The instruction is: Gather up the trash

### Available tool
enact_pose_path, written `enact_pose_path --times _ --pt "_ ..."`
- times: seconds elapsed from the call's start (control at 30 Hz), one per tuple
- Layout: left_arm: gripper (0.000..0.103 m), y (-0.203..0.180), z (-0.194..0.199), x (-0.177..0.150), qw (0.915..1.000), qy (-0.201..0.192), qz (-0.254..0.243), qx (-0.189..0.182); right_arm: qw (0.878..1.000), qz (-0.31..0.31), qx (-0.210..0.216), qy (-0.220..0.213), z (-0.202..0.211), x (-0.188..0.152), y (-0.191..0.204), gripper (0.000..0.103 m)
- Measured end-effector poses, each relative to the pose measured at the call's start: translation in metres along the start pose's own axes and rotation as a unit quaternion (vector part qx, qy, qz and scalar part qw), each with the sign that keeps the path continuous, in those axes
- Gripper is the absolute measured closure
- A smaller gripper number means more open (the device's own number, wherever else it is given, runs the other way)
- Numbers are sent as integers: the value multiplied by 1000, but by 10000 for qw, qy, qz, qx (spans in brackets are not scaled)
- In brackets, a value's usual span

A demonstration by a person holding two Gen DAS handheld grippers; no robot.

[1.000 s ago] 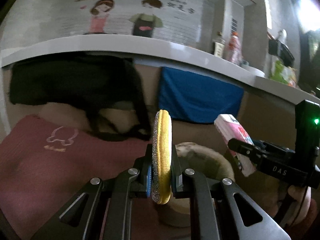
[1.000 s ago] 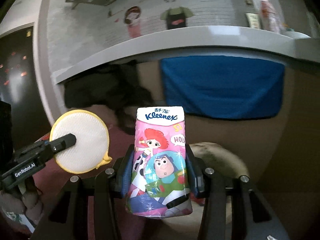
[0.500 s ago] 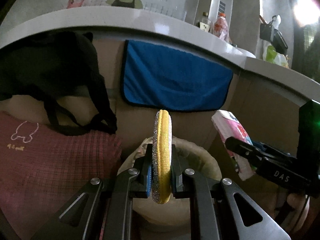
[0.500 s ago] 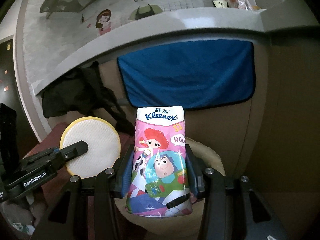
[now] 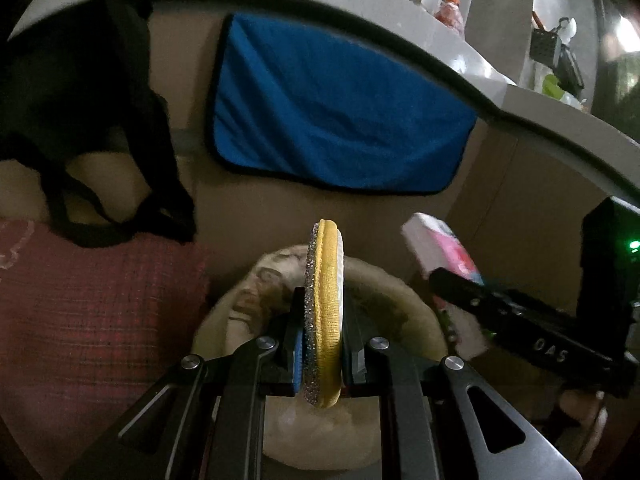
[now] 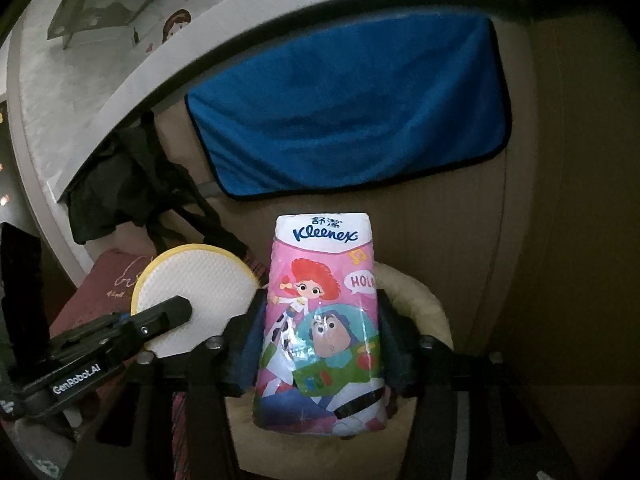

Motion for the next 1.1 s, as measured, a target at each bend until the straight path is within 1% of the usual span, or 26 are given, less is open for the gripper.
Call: enact_pose_path --times 0.03,0.07,0.1,0.13,0.17,0.23,0.37,0.4,0.47,0.57,0.7,0.77,0.87,0.93,1.0,1.1 --pt "81 1 -3 0 9998 45 117 -166 10000 -13 -10 3 -3 0 0 44" --pt "64 3 -5 -1 9996 84 183 -218 10000 -46 -57 4 -4 -1 -3 39" --pt "49 6 -7 -1 9992 119 271 -273 9999 -89 -94 11 -5 -2 -4 38" --pt "47 8 -7 -1 9988 122 347 -335 9998 -142 -108 20 -4 -4 -7 38" --pt "47 12 -5 0 9984 117 443 -345 9998 -186 -106 25 -3 -5 -8 38" --pt "47 17 0 1 9982 91 537 -251 9996 -266 -111 31 2 -9 -11 38" --pt "46 23 21 3 9980 -67 624 24 9996 -252 -136 70 18 -18 -8 38" --pt "46 24 31 1 9980 -123 601 142 9996 -243 -135 64 23 -19 -4 38" --pt "46 24 47 -3 9981 -170 546 248 9997 -212 -105 51 37 -24 3 38" --pt "46 19 83 -16 9974 -278 443 504 9999 -125 -46 -21 65 -33 18 38" --pt "46 1 143 -43 9956 -360 218 837 9999 88 46 -131 108 -49 47 35" --pt "46 -9 171 -57 9936 -395 79 1056 9995 261 55 -187 131 -64 67 34" --pt "46 -28 210 -77 9921 -562 -86 1122 9985 465 30 -302 161 -89 90 32" --pt "46 -39 232 -91 9901 -628 -262 1225 9983 510 102 -274 174 -107 104 31" --pt "46 -45 249 -105 9858 -620 -483 1485 9978 595 165 -239 187 -127 119 31" --pt "46 -46 266 -123 9783 -515 -628 1905 9959 815 -67 -399 206 -145 130 31"
Point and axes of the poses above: each gripper's, at about its wrist camera, not at the fingertips, and z roughly against the way its jaws point, y to its left, x to its top, the point moved 10 cm from there along -z, roughly the way its jaws point, and after that the axes turned 6 degrees about -x, right-handed, at the moved point
